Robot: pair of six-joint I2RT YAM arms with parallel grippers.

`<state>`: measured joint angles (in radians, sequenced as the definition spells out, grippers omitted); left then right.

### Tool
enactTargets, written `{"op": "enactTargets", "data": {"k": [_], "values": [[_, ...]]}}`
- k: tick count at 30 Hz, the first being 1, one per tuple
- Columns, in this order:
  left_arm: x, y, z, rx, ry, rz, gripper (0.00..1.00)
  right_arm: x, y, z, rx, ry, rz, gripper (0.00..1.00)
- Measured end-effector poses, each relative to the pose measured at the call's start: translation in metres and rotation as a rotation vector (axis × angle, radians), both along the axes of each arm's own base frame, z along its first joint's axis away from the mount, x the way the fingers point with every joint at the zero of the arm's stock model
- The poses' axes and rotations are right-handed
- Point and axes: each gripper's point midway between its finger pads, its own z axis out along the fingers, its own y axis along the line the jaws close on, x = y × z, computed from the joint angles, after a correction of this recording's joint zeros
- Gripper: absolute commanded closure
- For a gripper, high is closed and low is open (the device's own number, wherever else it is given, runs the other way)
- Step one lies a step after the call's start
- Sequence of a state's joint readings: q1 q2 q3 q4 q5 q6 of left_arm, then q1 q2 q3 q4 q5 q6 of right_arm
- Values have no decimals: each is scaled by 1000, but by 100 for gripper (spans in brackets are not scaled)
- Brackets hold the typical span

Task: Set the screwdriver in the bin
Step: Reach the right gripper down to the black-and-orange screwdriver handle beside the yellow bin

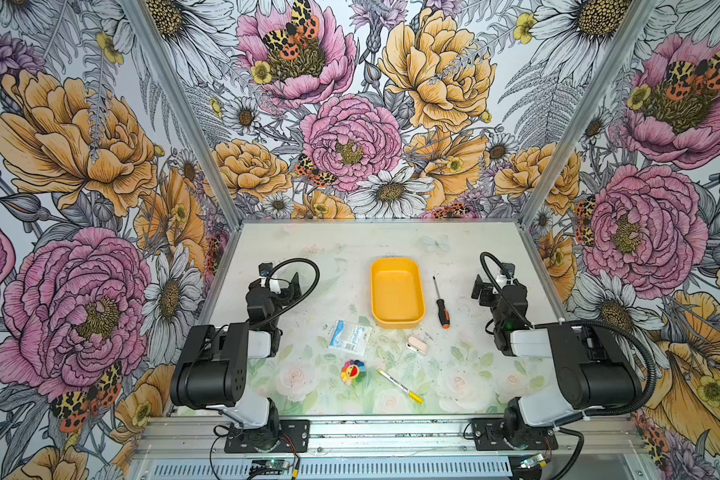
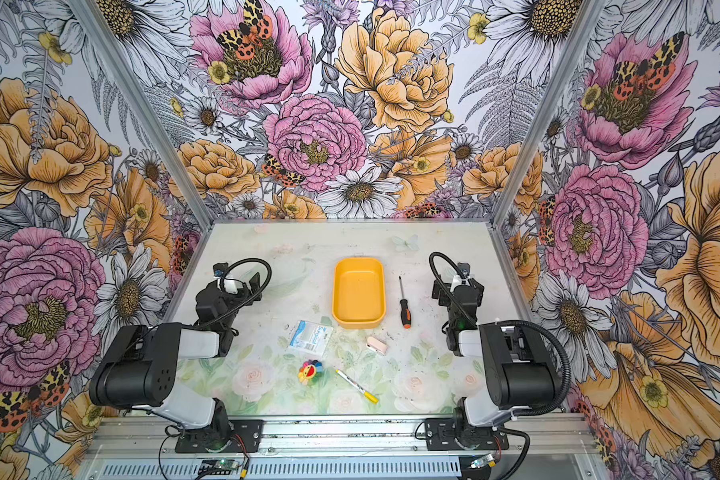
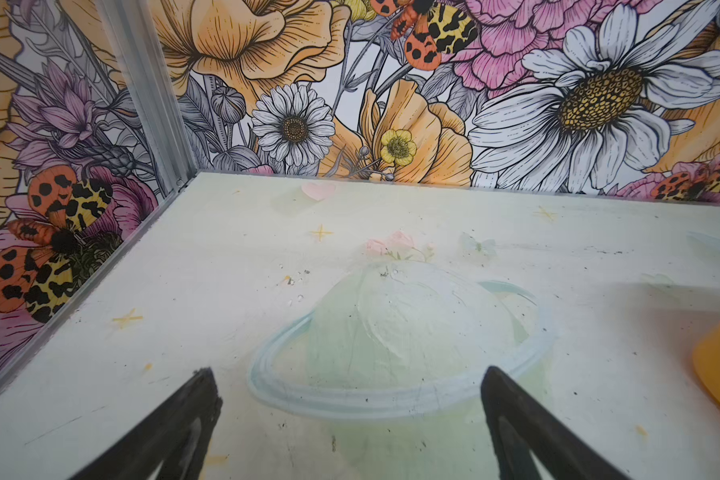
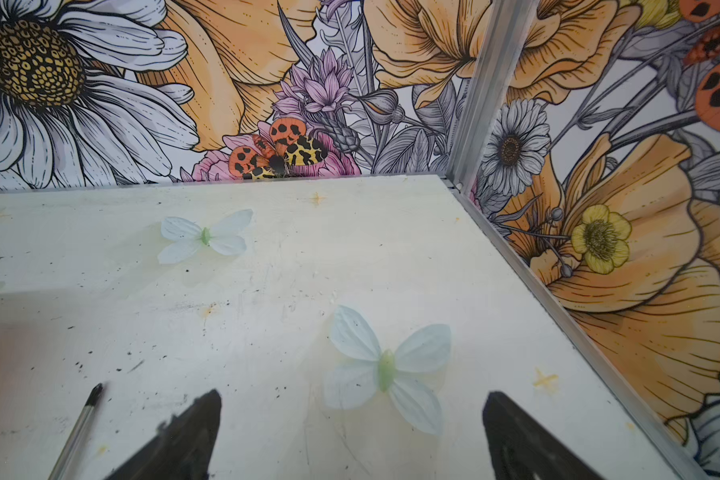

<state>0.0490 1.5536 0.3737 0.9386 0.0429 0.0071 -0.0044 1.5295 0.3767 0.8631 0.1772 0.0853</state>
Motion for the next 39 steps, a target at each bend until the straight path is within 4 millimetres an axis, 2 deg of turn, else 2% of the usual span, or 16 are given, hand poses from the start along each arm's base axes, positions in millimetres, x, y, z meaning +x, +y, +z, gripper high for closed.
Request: {"op": "enactTargets", "data": {"k": [15,22,24,25,29,31,32,34,36,39], "values": [[0,0,0,0,0,0,1,0,0,0,0,0,0,0],[-2,-1,-1,1,23,3,1,-1,3,-2,2,44,18,4],[-5,-1,5,1,30,4,1,1,4,8,4,64,23,6],[-5,-1,12,1,32,4,1,4,6,20,13,67,34,6],[-4,-2,60,-22,-27,2,1,19,20,85,73,45,100,9],[-6,-4,83,-57,-63,-2,1,23,31,108,112,44,144,10],[-7,-6,90,-80,-72,-8,1,22,39,113,138,55,174,10],[-7,-11,95,-129,-66,-28,1,17,57,106,188,103,236,11],[-7,-19,87,-179,-25,-62,1,7,77,81,239,194,289,12],[-6,-37,64,-242,84,-130,1,-13,104,38,297,343,334,13]]}}
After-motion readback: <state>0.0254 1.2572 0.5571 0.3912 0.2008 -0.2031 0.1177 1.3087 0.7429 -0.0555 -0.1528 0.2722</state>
